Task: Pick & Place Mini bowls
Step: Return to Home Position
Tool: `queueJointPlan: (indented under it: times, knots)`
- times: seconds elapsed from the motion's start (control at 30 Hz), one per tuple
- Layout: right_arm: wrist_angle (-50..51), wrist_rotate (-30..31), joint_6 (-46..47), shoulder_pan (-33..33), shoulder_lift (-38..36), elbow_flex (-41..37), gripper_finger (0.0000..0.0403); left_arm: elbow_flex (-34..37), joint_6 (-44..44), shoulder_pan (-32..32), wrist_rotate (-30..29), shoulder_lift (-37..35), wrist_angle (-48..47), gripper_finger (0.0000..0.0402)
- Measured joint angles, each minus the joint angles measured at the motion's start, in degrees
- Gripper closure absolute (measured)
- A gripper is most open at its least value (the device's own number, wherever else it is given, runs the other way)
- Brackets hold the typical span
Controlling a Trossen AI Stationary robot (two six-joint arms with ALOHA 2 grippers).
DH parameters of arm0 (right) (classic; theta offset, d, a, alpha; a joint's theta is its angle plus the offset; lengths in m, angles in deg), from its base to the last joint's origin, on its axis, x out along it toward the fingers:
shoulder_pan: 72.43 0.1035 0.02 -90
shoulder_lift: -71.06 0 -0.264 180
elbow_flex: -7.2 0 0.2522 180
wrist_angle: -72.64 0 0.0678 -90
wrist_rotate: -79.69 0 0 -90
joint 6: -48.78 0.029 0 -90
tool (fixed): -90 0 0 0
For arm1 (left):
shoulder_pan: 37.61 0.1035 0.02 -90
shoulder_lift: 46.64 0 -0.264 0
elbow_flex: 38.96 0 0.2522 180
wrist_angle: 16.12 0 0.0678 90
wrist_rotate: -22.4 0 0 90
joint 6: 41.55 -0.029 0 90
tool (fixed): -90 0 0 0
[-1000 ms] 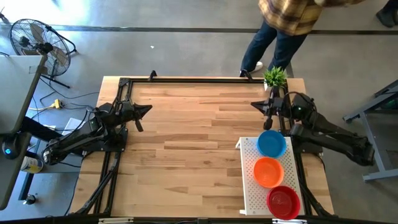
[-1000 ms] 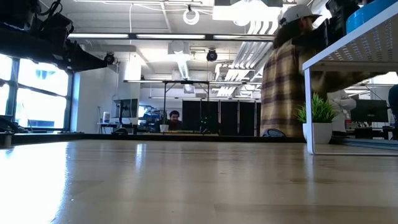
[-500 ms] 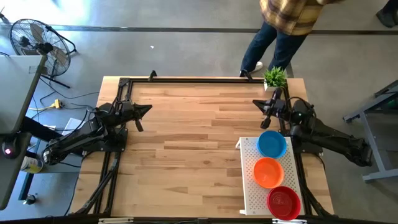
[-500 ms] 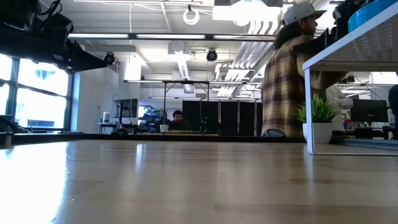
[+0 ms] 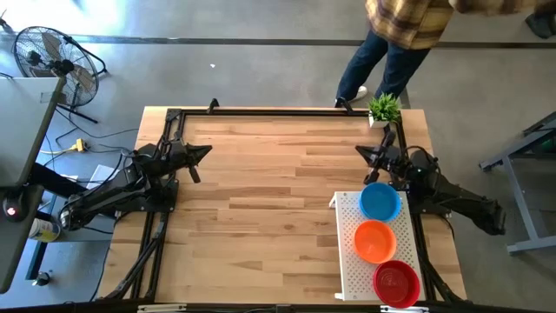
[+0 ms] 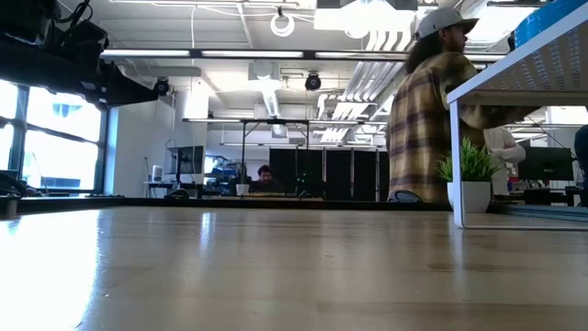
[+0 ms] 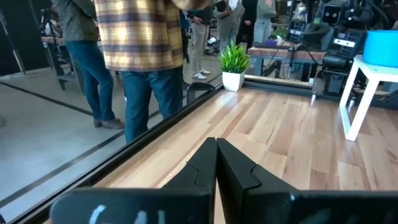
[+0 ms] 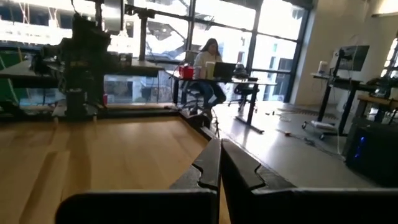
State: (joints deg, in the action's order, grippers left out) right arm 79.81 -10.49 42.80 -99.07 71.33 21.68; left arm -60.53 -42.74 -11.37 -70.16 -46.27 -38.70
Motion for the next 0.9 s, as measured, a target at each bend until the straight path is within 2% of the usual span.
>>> queueJointPlan:
  times: [0.13,0.3,0.4,0.57,0.9]
  knots:
    - [2.3,-1.6,-0.1,0.2,0.0,0.5,0.0403,0.1,0.4,0.0,0.0,0.0,0.2,0.0401]
    - [5.2,-1.3,3.4,0.2,0.4,-0.1,0.0403,6.3,2.8,0.0,0.1,0.1,9.1,0.0401]
    - [5.3,-0.9,3.2,0.5,0.4,-0.1,0.0403,6.6,3.0,0.0,-0.8,0.2,10.6,0.0401]
    - [5.5,0.1,2.3,0.4,0.4,-0.1,0.0403,6.7,3.0,0.0,-2.6,0.0,9.6,0.0401]
    - [5.5,0.2,2.1,0.4,0.5,-0.1,0.0403,6.9,4.7,0.0,-0.7,1.0,9.3,0.0401]
